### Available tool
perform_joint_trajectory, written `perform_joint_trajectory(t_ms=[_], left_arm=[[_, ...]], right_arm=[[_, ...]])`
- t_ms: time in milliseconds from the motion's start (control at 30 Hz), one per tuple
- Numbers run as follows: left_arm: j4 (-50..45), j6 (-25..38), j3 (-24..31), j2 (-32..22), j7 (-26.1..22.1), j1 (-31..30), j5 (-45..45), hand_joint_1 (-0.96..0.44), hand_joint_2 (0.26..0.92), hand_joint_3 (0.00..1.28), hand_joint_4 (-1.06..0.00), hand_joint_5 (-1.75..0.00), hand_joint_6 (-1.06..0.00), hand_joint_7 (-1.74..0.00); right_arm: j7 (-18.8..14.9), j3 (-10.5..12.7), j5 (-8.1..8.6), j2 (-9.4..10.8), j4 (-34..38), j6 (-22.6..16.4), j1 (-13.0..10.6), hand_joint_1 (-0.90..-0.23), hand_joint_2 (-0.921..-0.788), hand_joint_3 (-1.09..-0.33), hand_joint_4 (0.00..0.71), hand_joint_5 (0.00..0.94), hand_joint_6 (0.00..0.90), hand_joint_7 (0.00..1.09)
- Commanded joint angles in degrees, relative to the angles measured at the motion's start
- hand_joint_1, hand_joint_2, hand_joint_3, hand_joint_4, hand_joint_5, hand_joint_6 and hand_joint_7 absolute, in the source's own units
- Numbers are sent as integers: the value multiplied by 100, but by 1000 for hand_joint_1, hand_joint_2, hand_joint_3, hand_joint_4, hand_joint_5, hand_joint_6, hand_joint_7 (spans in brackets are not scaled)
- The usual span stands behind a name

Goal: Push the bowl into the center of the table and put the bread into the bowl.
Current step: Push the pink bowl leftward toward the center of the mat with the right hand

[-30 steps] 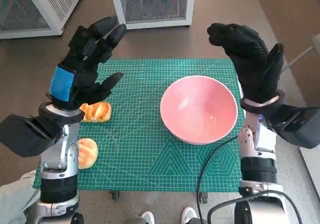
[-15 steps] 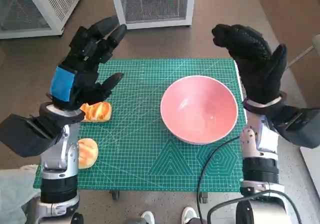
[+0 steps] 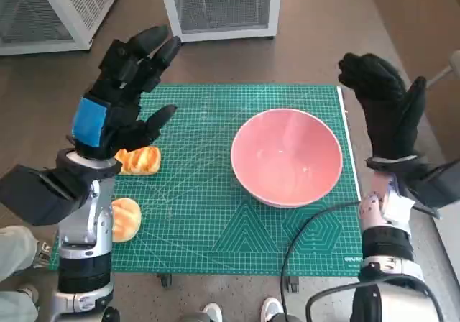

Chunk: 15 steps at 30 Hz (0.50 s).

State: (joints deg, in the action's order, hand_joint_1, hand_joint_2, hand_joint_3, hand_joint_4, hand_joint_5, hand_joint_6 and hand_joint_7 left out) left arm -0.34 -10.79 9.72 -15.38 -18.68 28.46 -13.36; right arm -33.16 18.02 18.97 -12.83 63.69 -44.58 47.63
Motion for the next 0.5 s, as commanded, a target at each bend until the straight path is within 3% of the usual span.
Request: perform_joint_trajectory(t_ms=[33, 267, 500], left_arm=[[-99, -14, 0, -16, 47, -66, 32, -490, 921, 298, -391, -1, -193, -580], [-121, -47, 10, -35, 55, -93, 55, -489, 921, 298, -391, -1, -192, -581], [-144, -68, 47, -58, 61, -142, 53, -492, 921, 298, -390, 0, -187, -577]], right_arm=[[426, -3, -283, -37, 515, 20, -46, -546, -921, -648, 225, 1, 309, 34], [1033, -76, -624, -16, 879, 246, -141, -558, -921, -655, 228, 2, 329, 43], [1430, -128, -868, 99, 1069, 593, -228, -561, -921, -670, 231, 3, 335, 43]])
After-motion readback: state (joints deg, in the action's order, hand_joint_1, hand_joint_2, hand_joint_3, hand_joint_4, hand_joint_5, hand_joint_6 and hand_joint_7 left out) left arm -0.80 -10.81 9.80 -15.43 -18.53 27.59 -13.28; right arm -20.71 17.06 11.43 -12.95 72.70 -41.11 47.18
